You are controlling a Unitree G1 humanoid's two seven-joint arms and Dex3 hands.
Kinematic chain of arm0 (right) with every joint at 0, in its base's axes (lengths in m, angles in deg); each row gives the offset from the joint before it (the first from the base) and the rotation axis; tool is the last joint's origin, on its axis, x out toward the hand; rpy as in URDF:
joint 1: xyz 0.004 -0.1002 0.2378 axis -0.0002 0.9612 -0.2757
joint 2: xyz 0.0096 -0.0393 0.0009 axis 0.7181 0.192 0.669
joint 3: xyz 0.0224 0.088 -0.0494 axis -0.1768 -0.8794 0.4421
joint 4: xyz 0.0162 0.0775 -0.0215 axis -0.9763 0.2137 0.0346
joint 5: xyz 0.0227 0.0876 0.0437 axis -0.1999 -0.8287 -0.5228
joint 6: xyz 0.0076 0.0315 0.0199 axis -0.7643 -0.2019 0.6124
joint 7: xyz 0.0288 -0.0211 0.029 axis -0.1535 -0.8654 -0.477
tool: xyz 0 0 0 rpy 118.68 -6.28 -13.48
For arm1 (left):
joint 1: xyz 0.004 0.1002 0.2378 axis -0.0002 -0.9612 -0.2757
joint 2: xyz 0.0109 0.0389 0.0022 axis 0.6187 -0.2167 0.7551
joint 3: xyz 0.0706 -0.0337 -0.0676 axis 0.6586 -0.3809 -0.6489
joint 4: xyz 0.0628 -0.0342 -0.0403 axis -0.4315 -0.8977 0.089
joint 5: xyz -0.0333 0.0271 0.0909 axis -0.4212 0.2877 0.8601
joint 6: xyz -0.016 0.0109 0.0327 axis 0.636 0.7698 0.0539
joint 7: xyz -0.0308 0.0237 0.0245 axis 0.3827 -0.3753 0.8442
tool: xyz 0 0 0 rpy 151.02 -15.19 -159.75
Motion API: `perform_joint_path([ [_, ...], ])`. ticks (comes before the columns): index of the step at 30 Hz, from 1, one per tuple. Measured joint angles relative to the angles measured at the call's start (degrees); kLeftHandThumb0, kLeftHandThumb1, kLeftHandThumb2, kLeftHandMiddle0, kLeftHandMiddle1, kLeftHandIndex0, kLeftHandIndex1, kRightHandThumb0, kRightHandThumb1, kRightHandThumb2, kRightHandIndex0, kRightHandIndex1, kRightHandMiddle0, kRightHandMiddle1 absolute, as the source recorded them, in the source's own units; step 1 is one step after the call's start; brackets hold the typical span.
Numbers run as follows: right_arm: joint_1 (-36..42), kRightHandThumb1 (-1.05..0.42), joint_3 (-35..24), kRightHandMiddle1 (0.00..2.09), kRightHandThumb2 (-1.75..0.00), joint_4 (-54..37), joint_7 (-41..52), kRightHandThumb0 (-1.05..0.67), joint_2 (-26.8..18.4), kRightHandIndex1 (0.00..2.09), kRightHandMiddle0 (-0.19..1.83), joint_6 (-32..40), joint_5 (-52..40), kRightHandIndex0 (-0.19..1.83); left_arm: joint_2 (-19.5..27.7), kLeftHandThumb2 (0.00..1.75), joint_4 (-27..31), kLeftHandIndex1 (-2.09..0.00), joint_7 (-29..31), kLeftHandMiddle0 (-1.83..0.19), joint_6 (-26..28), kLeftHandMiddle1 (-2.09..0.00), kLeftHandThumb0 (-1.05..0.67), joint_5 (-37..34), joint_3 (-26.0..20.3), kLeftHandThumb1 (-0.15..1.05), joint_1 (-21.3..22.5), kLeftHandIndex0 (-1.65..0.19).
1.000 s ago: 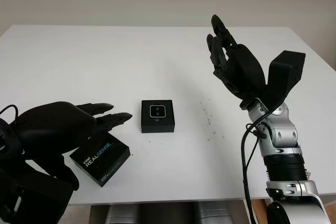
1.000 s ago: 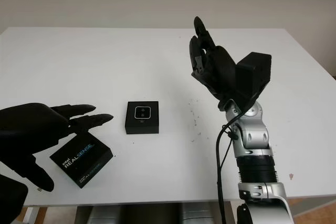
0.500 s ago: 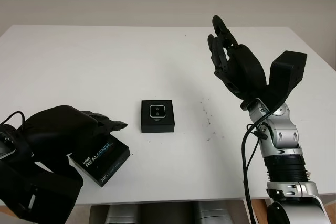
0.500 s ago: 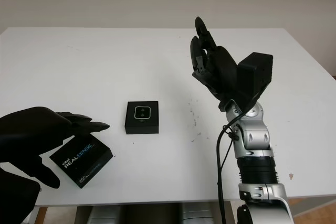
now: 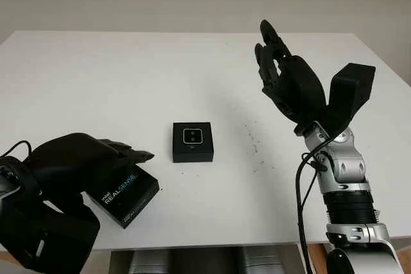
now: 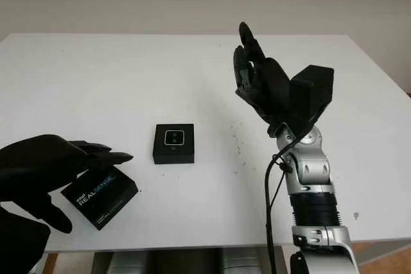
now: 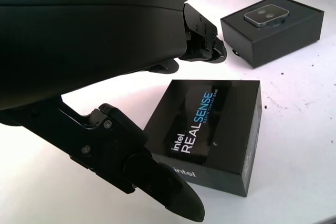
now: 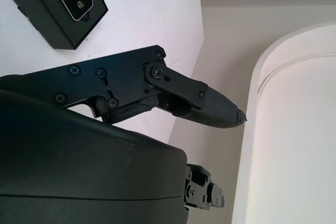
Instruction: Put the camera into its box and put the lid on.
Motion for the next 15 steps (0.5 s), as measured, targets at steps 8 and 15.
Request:
perform_joint_path([
  [8, 0.31, -1.05, 0.01, 0.05, -0.79, -1.17, -0.26, -0.55, 0.01, 0.01, -0.18, 0.75, -0.06, -0.19, -0.67, 0.05, -1.47, -0.13, -2.24, -0.31, -2.32, -0.1, -0.62, 0.5, 1.24, 0.69, 0.02, -0.23],
  [15, 0.66, -1.05, 0.01, 0.06, -0.77, -1.28, -0.29, -0.56, 0.03, 0.02, -0.17, 0.72, -0.04, -0.19, -0.67, 0.06, -5.22, -0.14, -5.16, -0.34, -6.4, -0.11, -0.55, 2.49, 1.74, 0.7, 0.33, -0.26],
])
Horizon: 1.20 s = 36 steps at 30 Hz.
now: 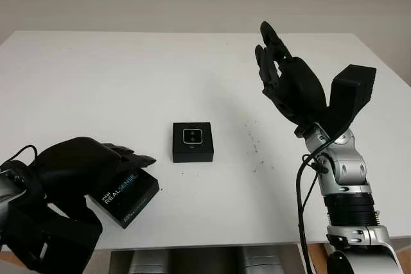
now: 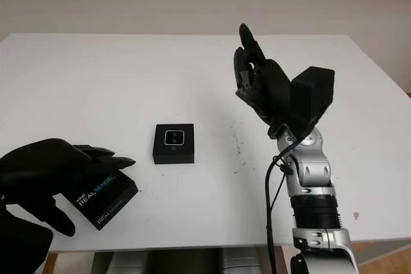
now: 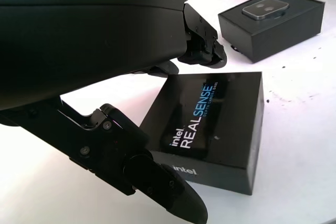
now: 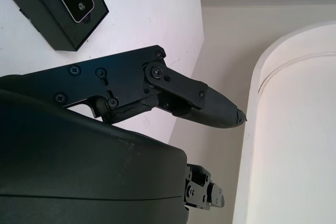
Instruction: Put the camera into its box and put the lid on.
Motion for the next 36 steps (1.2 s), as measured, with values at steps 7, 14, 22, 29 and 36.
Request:
perform_joint_path([
  [7, 0.48, -1.05, 0.0, 0.06, -0.77, -0.26, -0.31, -0.55, 0.07, 0.03, -0.16, -0.05, -0.01, -0.19, 0.0, 0.06, -2.96, -0.14, -1.45, -0.37, -2.41, -0.1, -0.53, 1.63, 1.07, 0.72, 0.9, -0.3],
  [14, 0.53, -1.05, 0.0, 0.05, -0.78, -0.71, -0.54, -0.54, 0.37, 0.02, -0.17, -0.04, -0.04, -0.19, 0.0, 0.07, -4.67, -0.14, -3.19, -0.39, -4.04, -0.09, -0.54, 2.5, 1.38, 0.75, 1.29, -0.33],
  [22, 0.56, -1.05, 0.06, 0.03, -0.81, -0.71, 0.05, -0.51, 0.37, 0.0, -0.19, -0.15, 0.24, -0.19, -1.27, 0.09, -4.74, -0.13, -1.47, -0.41, -0.62, -0.1, -0.58, -0.88, 1.86, 0.87, 1.54, -0.32],
  [29, 0.71, -1.05, 0.05, 0.04, -0.75, -0.71, -0.44, -0.54, 0.55, 0.0, -0.19, -0.91, 0.68, -0.19, -3.4, 0.06, -3.7, -0.3, 1.74, -0.09, 5.03, -0.69, -0.66, -5.9, 2.12, 1.01, 1.49, -0.26],
  [36, 0.71, -1.05, 0.16, 0.03, -0.72, -0.71, -0.39, -0.54, 0.55, 0.0, -0.19, -0.92, 1.15, -0.19, -3.9, 0.15, -3.72, -1.42, 0.98, -0.06, 3.85, -1.58, -0.5, -8.57, 2.13, 1.05, 0.38, 0.07],
])
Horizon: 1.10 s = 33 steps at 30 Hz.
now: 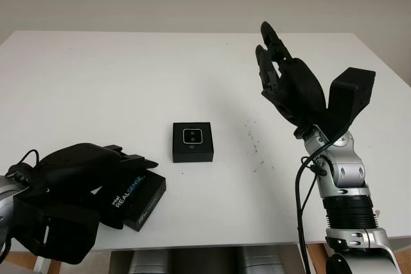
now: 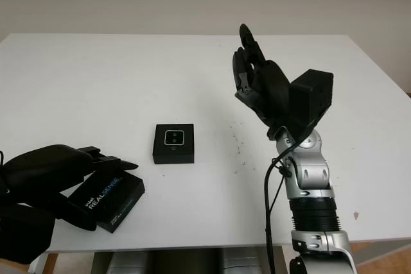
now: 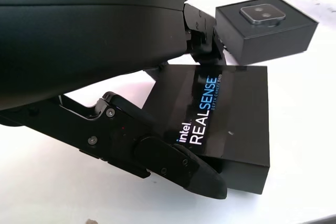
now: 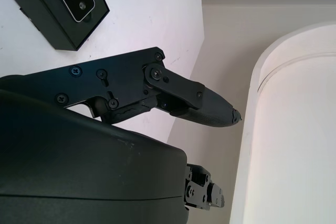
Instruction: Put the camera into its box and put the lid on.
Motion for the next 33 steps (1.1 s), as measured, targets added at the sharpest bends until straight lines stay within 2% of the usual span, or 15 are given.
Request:
perform_joint_path([
  [2, 0.0, -1.05, -0.01, 0.03, -0.71, 0.01, 0.02, -0.54, 0.0, 0.0, -0.19, 0.0, -0.02, -0.19, -0.02, 0.17, -0.08, -1.62, -0.03, -0.13, -0.1, -1.92, -0.48, -0.56, 0.0, 1.05, -0.19, 0.02],
  [4, 0.0, -1.05, -0.01, 0.03, -0.71, 0.03, 0.07, -0.53, 0.01, 0.0, -0.18, -0.06, -0.03, -0.19, -0.02, 0.18, -0.21, -1.73, -0.23, -0.18, -0.42, -2.04, -0.47, -0.77, 0.0, 1.05, -0.29, -0.01],
  [12, 0.0, -1.05, -0.09, 0.03, -0.68, 0.19, -0.06, -0.51, 0.51, 0.01, -0.18, -0.15, -0.31, -0.19, 0.02, 0.26, -0.18, -2.05, -1.0, -0.33, -1.35, -2.09, -0.49, 1.55, 0.01, 1.05, -0.58, -0.09],
  [14, 0.01, -1.05, -0.08, 0.04, -0.66, 0.19, -0.14, -0.52, 0.69, 0.01, -0.18, -0.34, -0.37, -0.19, 0.0, 0.26, 0.37, -2.08, -0.92, -0.39, -0.69, -2.09, -0.47, 1.51, 0.01, 1.05, -0.65, -0.14],
  [16, 0.03, -1.05, -0.07, 0.04, -0.65, 0.2, -0.19, -0.53, 0.8, 0.02, -0.17, -1.13, -0.27, -0.19, -0.01, 0.27, 1.28, -2.09, -0.31, -0.38, 1.15, -2.09, -0.45, 1.38, 0.0, 1.05, -0.65, -0.1],
  [20, 0.08, -1.05, -0.08, 0.05, -0.63, 0.22, -0.33, -0.53, 0.89, 0.03, -0.17, -1.36, -0.33, -0.18, -0.58, 0.25, 5.16, -1.96, 1.7, -0.44, 8.28, -2.09, -0.36, -0.77, -0.47, 1.05, -0.47, -0.09],
  [23, 0.38, -1.05, -0.09, 0.05, -0.64, 0.24, -0.69, -0.52, 1.12, 0.03, -0.17, -1.35, -0.38, -0.18, -1.08, 0.29, 8.48, -1.93, 2.91, -0.31, 15.41, -2.09, -0.34, -1.42, -1.34, 1.05, 1.43, -0.05],
  [25, 0.57, -1.05, -0.05, 0.05, -0.65, 0.27, -0.67, -0.52, 1.27, 0.03, -0.17, -1.35, -0.42, -0.19, -1.1, 0.27, 10.4, -1.91, 3.68, -0.29, 20.85, -2.09, -0.33, -1.44, -1.71, 1.05, 4.1, -0.07],
  [28, 0.64, -1.05, 0.16, 0.04, -0.65, 0.28, -0.83, -0.52, 1.4, 0.03, -0.18, -1.35, -0.11, -0.19, -1.3, 0.23, 12.24, -2.01, 4.19, -0.46, 27.33, -2.09, -0.31, -1.67, -1.78, 1.05, 8.49, -0.17],
  [33, 0.78, -1.05, 0.44, 0.03, -0.66, 0.28, -1.17, -0.5, 1.77, 0.01, -0.19, -1.35, 0.25, -0.19, -1.77, 0.2, 13.06, -2.08, 4.59, -0.65, 37.63, -2.09, -0.29, 0.99, 2.35, 1.05, 16.71, -0.24],
])
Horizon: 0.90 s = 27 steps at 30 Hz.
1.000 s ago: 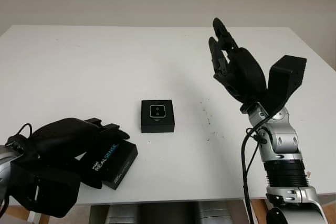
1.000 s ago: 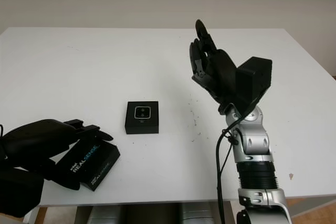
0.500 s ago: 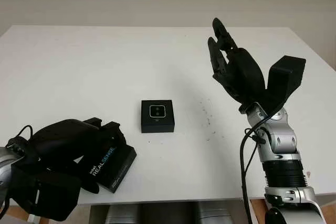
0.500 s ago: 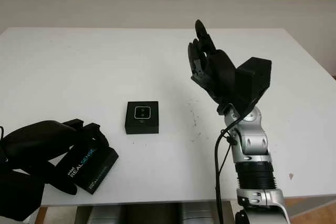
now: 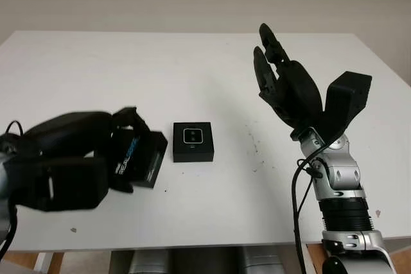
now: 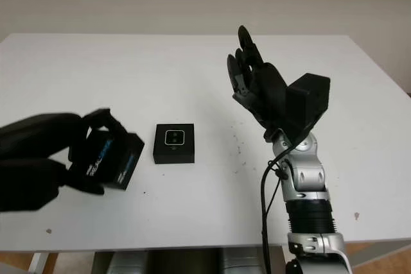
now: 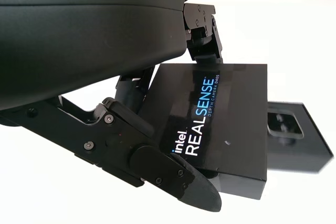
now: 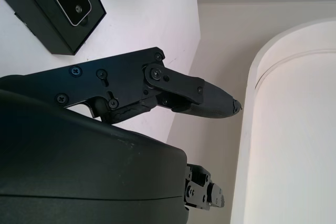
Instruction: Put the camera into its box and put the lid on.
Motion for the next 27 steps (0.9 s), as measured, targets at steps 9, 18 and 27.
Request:
perform_joint_path([
  [9, 0.51, -1.05, 0.78, 0.03, -0.65, -0.04, -0.65, -0.51, 0.24, 0.0, -0.19, 0.01, 0.88, -0.19, -0.71, 0.2, -3.25, -2.09, 0.99, -0.86, 5.47, -2.09, -0.27, 6.35, 9.97, 1.05, 9.63, -0.41],
  [18, 0.65, -1.05, 1.12, 0.03, -0.64, 0.06, -0.82, -0.54, 0.54, 0.0, -0.19, -0.03, 1.01, -0.19, -5.3, 0.2, -10.27, -2.09, 2.95, -0.92, 6.34, -2.09, -0.28, 8.96, 16.18, 1.05, 17.04, -0.55],
  [27, 0.69, -1.05, 1.13, 0.04, -0.64, 0.06, -1.96, -0.55, 1.33, 0.0, -0.18, -0.1, 1.47, -0.19, -9.92, 0.2, -15.41, -2.05, 5.99, -0.56, 11.77, -2.09, -0.29, 9.18, 20.01, 1.05, 21.93, -0.38],
])
